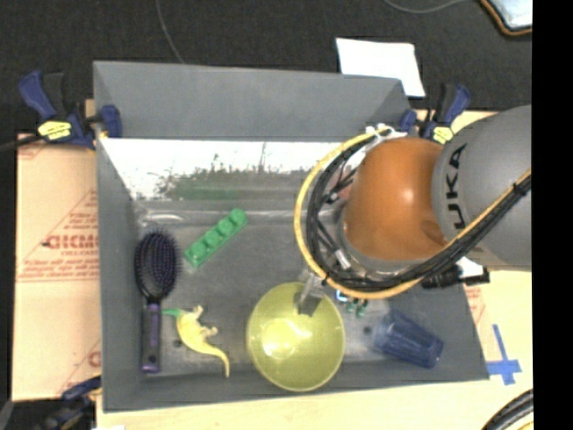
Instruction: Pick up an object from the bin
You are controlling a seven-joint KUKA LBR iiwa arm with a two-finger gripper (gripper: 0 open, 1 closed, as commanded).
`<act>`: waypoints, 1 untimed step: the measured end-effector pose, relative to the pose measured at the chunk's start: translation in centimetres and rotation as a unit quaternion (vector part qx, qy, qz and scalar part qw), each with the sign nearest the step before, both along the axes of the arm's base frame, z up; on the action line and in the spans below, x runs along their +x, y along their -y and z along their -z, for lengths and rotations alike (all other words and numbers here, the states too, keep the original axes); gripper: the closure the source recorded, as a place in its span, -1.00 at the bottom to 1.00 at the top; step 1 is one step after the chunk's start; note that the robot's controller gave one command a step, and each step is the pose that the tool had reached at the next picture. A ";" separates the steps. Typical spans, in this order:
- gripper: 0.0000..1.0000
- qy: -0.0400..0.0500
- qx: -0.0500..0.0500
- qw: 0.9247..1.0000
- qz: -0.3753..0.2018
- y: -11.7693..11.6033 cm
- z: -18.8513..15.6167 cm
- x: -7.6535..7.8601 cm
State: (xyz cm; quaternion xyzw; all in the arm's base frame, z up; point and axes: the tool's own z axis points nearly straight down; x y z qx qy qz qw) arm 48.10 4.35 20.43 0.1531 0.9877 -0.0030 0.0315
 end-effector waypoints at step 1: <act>1.00 0.006 -0.001 0.999 -0.034 -1.4 -2.6 -0.2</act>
Offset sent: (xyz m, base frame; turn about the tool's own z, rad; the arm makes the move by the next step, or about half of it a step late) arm 0.0194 0.0099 -0.0590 0.3092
